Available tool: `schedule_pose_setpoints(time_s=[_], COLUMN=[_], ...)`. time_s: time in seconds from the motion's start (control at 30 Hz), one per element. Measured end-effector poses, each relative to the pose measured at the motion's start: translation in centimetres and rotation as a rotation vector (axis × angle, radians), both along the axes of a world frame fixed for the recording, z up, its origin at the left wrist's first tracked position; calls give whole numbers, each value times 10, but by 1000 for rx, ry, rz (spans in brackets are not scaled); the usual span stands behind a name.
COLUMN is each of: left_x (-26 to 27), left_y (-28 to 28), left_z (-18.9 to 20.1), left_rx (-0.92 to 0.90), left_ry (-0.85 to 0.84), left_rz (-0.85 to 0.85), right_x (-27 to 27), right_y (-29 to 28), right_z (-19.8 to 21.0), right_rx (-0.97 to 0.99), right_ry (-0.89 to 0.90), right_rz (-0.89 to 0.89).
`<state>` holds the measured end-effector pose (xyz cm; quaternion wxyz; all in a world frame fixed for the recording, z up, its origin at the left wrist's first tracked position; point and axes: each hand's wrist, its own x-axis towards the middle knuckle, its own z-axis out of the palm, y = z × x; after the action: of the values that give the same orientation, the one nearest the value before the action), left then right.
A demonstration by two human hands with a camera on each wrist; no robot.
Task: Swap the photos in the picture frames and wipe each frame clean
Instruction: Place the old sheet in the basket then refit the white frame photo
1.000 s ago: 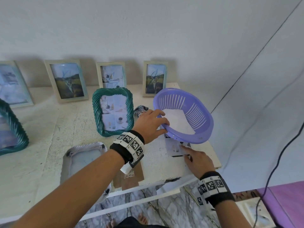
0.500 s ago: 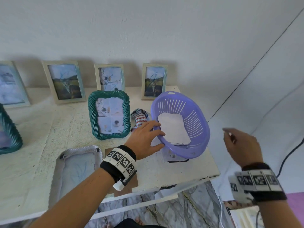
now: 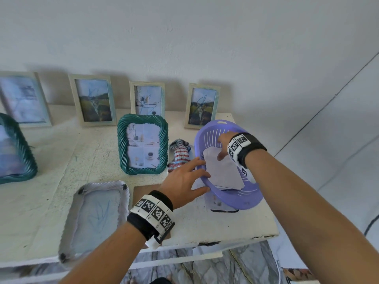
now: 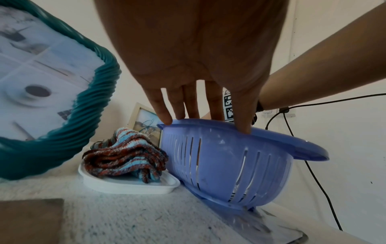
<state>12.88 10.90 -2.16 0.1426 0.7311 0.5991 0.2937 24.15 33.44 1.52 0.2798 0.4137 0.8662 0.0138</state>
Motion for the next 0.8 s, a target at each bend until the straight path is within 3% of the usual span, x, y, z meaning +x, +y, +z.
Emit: schedule_pose_setpoints(time_s=[0.17, 0.33, 0.5, 0.67, 0.8], left_x=[0, 1, 1, -8, -28], left_y=[0, 0, 0, -8, -18], left_z=[5, 5, 4, 7, 26], left_rx=[-46, -53, -26, 46, 121], left_ry=[22, 24, 1, -167, -268], left_rz=[6, 18, 14, 36, 104], right_x=[0, 3, 8, 22, 30], right_y=[15, 6, -7, -29, -57], right_z=[-33, -29, 6, 60, 104], right_rx=[-15, 47, 62, 7, 88], right_ry=[-100, 62, 242, 599, 902], right_rz=[23, -22, -108, -198, -123])
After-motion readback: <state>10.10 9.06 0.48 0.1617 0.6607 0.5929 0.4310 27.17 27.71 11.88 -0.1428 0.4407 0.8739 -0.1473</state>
